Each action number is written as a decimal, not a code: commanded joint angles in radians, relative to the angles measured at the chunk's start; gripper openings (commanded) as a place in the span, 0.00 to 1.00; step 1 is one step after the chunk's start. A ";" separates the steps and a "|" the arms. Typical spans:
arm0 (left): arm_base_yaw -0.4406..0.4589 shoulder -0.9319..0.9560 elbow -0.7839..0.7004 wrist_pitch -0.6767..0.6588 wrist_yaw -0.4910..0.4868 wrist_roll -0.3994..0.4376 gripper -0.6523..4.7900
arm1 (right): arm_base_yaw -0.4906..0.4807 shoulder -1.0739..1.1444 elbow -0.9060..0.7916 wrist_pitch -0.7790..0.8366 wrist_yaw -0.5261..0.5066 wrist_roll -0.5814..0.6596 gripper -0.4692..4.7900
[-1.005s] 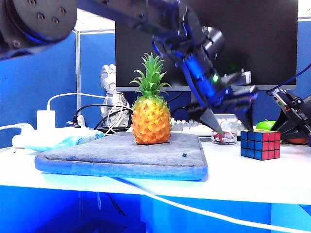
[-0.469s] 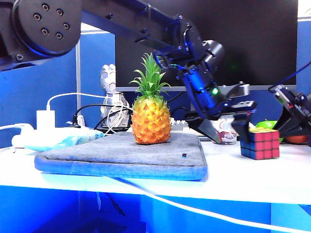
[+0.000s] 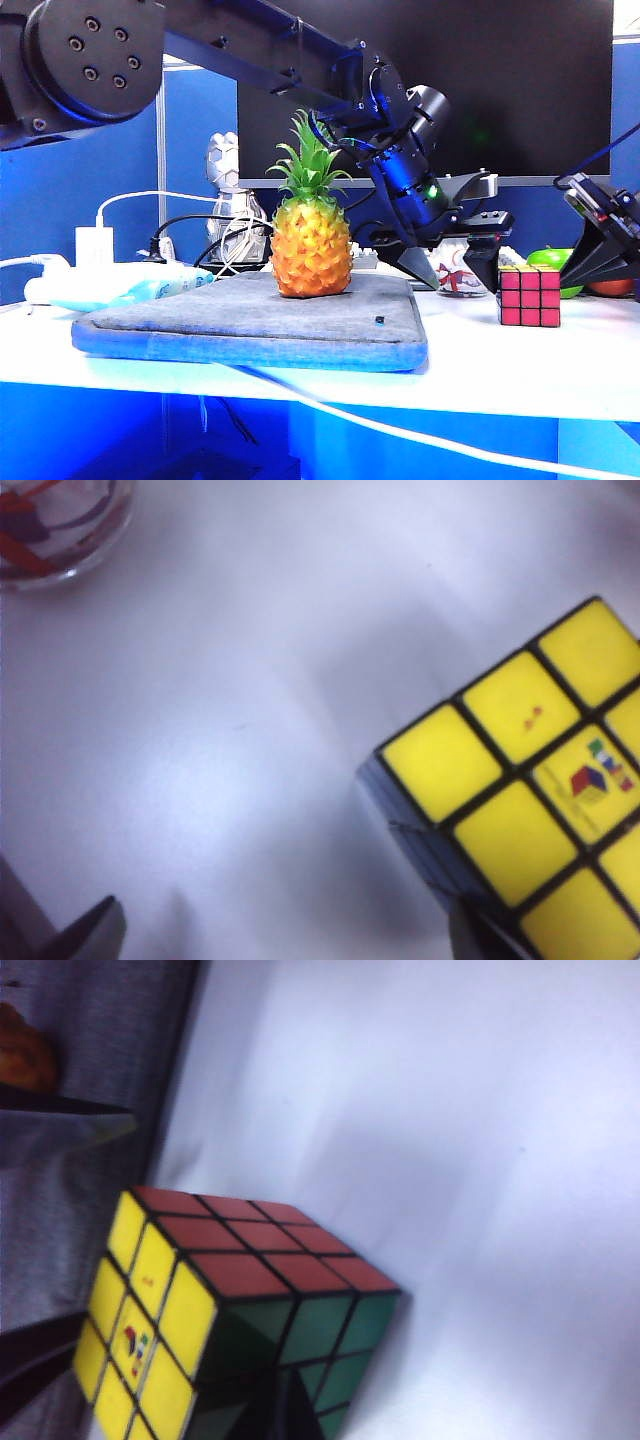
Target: Rotate the Rubik's Cube so that its red face is facing towards you.
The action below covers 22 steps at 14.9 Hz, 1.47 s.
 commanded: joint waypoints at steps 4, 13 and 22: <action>-0.002 -0.003 0.003 0.032 -0.017 0.030 1.00 | -0.036 -0.021 0.003 0.024 0.051 0.036 0.90; -0.004 -0.198 0.005 -0.240 -0.081 0.085 0.73 | -0.065 -0.251 0.002 -0.087 0.011 0.006 0.08; -0.201 -0.442 0.005 -0.466 -0.109 0.039 0.15 | -0.079 -0.834 -0.245 -0.286 0.142 -0.103 0.08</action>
